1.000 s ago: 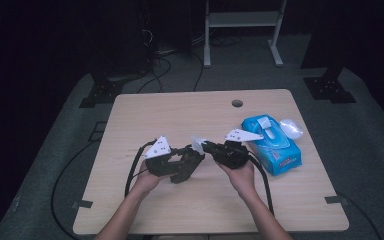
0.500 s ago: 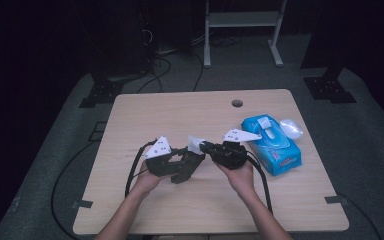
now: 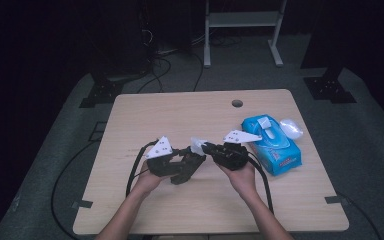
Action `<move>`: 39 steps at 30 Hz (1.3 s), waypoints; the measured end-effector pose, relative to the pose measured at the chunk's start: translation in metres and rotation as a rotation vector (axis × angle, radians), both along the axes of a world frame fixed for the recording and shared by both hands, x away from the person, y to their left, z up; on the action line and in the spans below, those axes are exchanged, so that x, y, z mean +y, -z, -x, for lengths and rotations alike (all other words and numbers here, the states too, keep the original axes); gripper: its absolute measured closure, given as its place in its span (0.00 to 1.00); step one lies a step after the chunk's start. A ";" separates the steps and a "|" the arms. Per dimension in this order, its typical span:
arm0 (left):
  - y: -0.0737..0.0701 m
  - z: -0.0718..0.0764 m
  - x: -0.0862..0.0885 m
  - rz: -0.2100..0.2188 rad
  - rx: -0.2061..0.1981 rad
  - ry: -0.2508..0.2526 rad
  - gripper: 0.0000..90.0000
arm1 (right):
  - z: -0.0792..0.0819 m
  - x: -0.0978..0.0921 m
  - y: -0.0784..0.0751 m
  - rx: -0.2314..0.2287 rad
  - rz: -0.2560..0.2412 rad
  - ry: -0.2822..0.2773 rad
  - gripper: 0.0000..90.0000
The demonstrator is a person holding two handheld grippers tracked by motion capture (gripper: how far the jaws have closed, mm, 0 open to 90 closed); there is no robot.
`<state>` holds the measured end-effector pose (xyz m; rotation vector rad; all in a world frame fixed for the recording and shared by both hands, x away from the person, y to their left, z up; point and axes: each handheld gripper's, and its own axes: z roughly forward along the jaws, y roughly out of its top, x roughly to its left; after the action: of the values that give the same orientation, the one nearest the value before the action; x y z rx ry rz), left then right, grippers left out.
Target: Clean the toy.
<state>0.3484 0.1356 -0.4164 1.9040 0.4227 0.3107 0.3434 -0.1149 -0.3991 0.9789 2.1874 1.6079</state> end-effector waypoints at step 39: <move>-0.001 0.003 -0.005 -0.006 -0.002 0.010 0.70 | 0.010 0.016 -0.016 -0.055 0.025 -0.068 0.90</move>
<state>0.3456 0.1305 -0.4154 1.9111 0.4108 0.3073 0.3330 -0.0987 -0.3833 0.8515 2.2205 1.6132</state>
